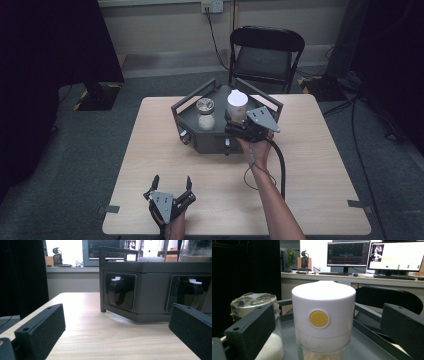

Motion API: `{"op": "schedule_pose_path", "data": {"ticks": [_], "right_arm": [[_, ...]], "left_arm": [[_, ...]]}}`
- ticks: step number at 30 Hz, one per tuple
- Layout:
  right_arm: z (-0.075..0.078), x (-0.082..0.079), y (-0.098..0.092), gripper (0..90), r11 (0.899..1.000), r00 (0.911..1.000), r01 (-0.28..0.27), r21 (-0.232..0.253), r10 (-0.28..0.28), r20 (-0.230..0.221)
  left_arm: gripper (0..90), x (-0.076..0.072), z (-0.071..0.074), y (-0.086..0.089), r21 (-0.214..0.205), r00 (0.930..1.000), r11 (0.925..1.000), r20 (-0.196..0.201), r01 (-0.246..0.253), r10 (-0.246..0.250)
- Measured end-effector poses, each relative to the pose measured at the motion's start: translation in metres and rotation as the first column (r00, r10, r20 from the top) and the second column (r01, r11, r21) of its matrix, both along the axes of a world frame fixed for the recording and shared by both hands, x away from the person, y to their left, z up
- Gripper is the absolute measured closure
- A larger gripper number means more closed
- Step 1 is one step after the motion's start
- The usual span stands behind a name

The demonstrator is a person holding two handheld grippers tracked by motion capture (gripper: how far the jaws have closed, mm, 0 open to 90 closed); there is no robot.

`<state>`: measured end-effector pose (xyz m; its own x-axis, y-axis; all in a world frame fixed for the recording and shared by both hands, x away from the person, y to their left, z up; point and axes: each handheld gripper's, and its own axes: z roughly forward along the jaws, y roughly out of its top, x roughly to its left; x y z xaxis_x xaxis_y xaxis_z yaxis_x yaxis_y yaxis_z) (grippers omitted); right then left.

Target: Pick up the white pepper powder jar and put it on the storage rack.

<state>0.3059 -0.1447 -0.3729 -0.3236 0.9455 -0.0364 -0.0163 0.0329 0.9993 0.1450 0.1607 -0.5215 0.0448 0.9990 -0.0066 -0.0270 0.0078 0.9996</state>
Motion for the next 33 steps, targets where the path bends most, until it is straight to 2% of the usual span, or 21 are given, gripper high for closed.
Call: {"op": "schedule_pose_path", "data": {"ticks": [8,13,24,26,33], "right_arm": [[-0.001,-0.014,-0.010,0.0,1.000,0.9996,0.005,0.012,-0.005,0.028],[-0.004,-0.019,-0.018,0.0,1.000,0.9995,-0.012,0.017,0.011,0.030],[-0.011,-0.035,-0.028,0.0,1.000,0.9994,-0.008,0.021,0.008,0.034],[-0.011,-0.037,-0.031,0.0,1.000,0.9995,-0.019,0.020,0.019,0.024],[-0.016,-0.049,-0.039,0.0,1.000,0.9993,-0.013,0.014,0.013,0.035]], "left_arm": [[0.0,0.000,0.000,0.000,0.002,1.0000,1.0000,-0.002,0.001,-0.001],[0.0,0.000,0.000,0.000,0.000,1.0000,1.0000,-0.001,0.000,0.000],[0.0,0.000,0.000,0.000,0.000,1.0000,1.0000,-0.001,0.001,-0.001],[0.0,0.000,0.000,0.000,0.000,1.0000,1.0000,-0.001,0.001,-0.001],[0.0,0.000,0.000,0.000,0.000,1.0000,1.0000,0.000,0.001,-0.001]]}}
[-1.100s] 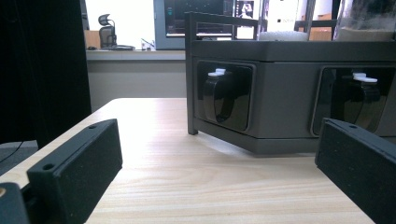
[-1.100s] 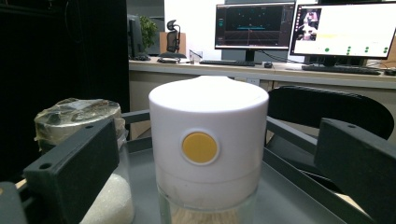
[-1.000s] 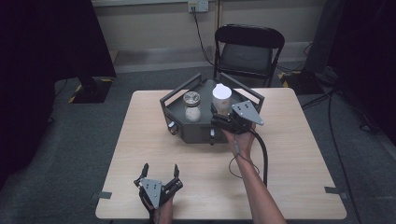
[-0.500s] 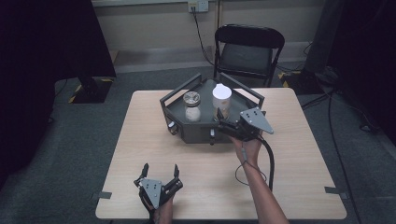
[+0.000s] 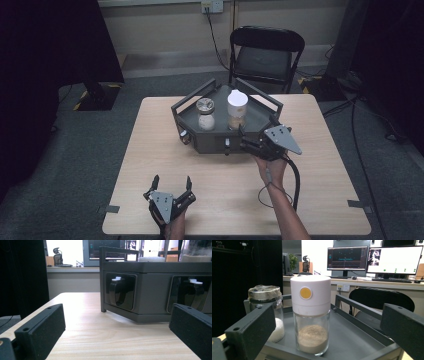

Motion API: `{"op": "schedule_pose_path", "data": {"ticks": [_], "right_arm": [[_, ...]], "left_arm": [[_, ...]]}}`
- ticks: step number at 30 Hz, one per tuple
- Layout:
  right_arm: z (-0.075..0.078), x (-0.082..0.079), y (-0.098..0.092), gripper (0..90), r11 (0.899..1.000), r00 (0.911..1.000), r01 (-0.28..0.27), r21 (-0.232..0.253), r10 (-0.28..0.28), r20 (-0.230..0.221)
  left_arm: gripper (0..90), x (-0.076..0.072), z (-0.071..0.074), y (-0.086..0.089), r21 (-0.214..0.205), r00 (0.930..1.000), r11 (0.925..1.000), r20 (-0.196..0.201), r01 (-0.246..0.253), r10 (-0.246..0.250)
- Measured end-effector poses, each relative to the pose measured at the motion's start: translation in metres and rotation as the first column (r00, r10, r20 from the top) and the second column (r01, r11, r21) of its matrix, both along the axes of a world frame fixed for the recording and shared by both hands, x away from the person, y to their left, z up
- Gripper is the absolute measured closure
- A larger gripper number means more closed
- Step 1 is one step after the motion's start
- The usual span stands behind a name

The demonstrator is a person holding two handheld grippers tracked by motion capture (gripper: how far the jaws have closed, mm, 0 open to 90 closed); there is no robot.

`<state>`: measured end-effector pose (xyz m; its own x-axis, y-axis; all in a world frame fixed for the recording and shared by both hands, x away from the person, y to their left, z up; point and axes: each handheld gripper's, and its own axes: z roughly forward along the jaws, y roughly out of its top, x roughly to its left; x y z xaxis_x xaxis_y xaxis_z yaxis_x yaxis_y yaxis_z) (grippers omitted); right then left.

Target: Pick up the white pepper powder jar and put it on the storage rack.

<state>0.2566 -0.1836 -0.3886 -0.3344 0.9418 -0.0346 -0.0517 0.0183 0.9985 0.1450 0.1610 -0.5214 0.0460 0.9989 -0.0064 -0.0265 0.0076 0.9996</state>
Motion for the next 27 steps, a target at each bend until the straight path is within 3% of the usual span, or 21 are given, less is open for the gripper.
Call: {"op": "schedule_pose_path", "data": {"ticks": [27], "right_arm": [[-0.029,-0.041,-0.006,0.0,1.000,0.9993,0.002,0.015,-0.003,0.037]], "left_arm": [[0.0,0.000,0.000,0.000,0.000,1.0000,1.0000,0.000,0.002,-0.002]]}}
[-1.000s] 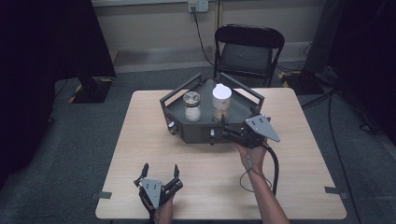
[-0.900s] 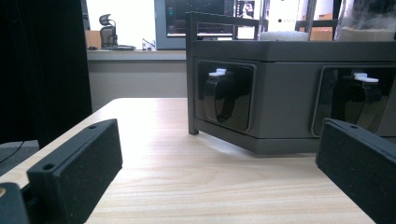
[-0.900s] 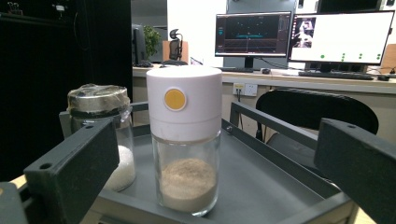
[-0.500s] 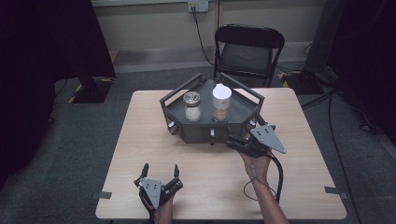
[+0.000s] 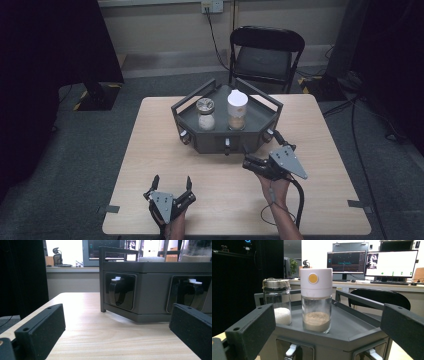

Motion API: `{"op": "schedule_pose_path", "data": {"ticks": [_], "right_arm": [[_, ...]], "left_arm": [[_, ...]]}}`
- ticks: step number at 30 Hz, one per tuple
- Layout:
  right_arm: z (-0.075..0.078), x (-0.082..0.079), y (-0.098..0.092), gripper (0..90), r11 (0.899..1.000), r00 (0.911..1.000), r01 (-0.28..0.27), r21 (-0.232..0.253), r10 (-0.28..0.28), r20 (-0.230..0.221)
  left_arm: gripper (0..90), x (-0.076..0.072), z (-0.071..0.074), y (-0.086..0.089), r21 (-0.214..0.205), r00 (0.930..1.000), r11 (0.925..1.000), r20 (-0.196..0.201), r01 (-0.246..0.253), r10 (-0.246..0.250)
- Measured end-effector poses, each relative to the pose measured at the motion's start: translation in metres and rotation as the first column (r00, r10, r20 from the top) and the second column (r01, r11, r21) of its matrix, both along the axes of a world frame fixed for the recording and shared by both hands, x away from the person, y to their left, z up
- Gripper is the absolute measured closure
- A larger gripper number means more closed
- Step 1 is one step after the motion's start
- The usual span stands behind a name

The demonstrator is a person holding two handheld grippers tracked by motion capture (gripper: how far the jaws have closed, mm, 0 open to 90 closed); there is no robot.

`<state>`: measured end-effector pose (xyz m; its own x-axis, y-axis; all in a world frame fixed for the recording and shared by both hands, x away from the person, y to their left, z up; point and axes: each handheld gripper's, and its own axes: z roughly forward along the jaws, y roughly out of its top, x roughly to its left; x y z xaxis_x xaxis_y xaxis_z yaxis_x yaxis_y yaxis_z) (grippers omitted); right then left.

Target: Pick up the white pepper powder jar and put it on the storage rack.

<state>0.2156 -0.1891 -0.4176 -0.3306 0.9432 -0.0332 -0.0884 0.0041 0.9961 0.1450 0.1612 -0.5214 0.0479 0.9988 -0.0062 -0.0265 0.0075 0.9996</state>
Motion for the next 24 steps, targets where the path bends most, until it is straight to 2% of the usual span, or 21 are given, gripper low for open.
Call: {"op": "schedule_pose_path", "data": {"ticks": [5,13,24], "right_arm": [[-0.004,-0.007,-0.001,0.0,1.000,0.9999,0.010,-0.005,-0.010,-0.005],[-0.019,-0.021,-0.006,0.0,0.999,0.9992,0.039,0.000,-0.038,-0.006],[-0.033,-0.031,-0.008,0.0,0.998,0.9981,0.059,-0.002,-0.059,-0.015]], "left_arm": [[0.0,0.000,0.000,0.000,0.000,1.0000,1.0000,0.000,0.000,0.000],[0.0,0.000,0.000,0.000,0.000,1.0000,1.0000,0.000,0.000,0.000],[0.0,0.000,0.000,0.000,0.000,1.0000,1.0000,0.000,0.000,0.000]]}}
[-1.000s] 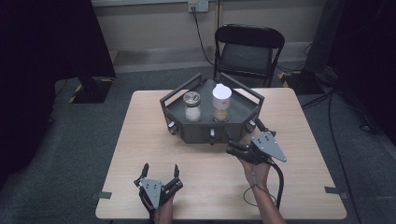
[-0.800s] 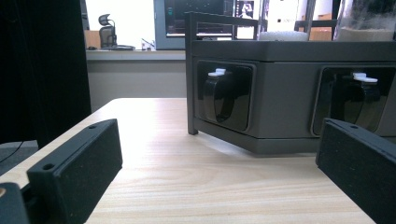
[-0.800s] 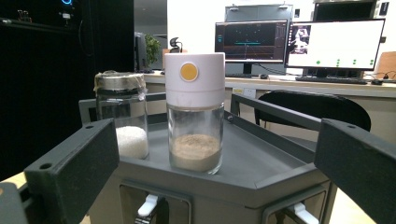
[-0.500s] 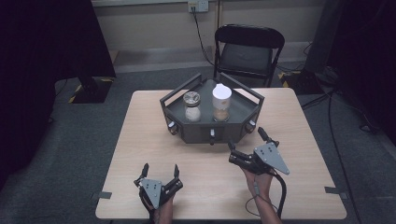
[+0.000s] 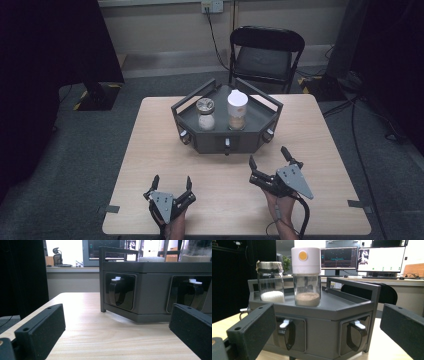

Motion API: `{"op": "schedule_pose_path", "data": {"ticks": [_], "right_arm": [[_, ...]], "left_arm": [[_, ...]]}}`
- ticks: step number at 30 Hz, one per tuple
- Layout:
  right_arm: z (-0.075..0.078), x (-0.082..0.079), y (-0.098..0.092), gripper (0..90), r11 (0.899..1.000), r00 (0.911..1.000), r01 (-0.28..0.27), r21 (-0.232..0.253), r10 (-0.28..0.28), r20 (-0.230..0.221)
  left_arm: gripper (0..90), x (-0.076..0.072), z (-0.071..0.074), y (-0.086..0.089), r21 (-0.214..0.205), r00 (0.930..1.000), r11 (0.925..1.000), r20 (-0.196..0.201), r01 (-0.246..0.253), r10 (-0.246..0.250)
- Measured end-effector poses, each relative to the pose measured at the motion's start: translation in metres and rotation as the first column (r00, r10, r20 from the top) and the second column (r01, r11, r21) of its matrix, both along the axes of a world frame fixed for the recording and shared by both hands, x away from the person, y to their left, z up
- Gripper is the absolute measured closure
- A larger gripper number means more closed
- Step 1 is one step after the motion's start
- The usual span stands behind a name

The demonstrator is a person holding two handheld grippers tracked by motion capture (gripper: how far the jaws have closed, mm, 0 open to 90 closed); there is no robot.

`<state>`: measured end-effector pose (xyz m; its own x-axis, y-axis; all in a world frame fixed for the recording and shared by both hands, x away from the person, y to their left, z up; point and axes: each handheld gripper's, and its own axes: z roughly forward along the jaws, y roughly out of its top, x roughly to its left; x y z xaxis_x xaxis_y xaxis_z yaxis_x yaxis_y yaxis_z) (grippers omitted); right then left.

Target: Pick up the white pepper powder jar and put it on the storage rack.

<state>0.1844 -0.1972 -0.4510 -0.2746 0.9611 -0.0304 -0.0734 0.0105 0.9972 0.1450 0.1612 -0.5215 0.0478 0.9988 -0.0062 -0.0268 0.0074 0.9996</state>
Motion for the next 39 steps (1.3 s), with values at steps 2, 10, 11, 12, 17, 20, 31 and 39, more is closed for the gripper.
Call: {"op": "schedule_pose_path", "data": {"ticks": [2,10,11,12,17,20,31,39], "right_arm": [[-0.004,-0.003,0.001,0.0,1.000,1.0000,0.001,-0.004,-0.001,-0.002],[-0.025,-0.013,0.003,0.0,1.000,0.9998,0.007,0.005,-0.007,-0.020],[-0.027,-0.014,0.003,0.0,1.000,0.9997,0.006,0.000,-0.006,-0.023],[-0.029,-0.015,0.004,0.0,1.000,0.9997,0.009,-0.010,-0.010,-0.023],[-0.038,-0.019,0.005,0.0,1.000,0.9994,0.014,-0.006,-0.014,-0.033],[-0.043,-0.021,0.006,0.0,1.000,0.9992,0.017,-0.004,-0.017,-0.037],[-0.049,-0.027,0.008,0.0,0.999,0.9976,0.036,-0.025,-0.038,-0.058],[-0.057,-0.031,0.009,0.0,0.998,0.9966,0.051,-0.032,-0.053,-0.063]], "left_arm": [[0.0,0.000,0.000,0.000,0.000,1.0000,1.0000,0.000,0.000,0.000],[0.0,0.000,0.000,0.000,0.000,1.0000,1.0000,0.000,0.000,0.000],[0.0,0.000,0.000,0.000,0.000,1.0000,1.0000,0.000,0.000,0.000],[0.0,0.000,0.000,0.000,0.000,1.0000,1.0000,0.000,0.000,0.000],[0.0,0.000,0.000,0.000,0.000,1.0000,1.0000,0.000,0.000,0.000],[0.0,0.000,0.000,0.000,0.000,1.0000,1.0000,0.000,0.000,0.000],[0.0,0.000,0.000,0.000,0.000,1.0000,1.0000,0.000,0.000,0.000],[0.0,0.000,0.000,0.000,0.000,1.0000,1.0000,0.000,0.000,0.000]]}}
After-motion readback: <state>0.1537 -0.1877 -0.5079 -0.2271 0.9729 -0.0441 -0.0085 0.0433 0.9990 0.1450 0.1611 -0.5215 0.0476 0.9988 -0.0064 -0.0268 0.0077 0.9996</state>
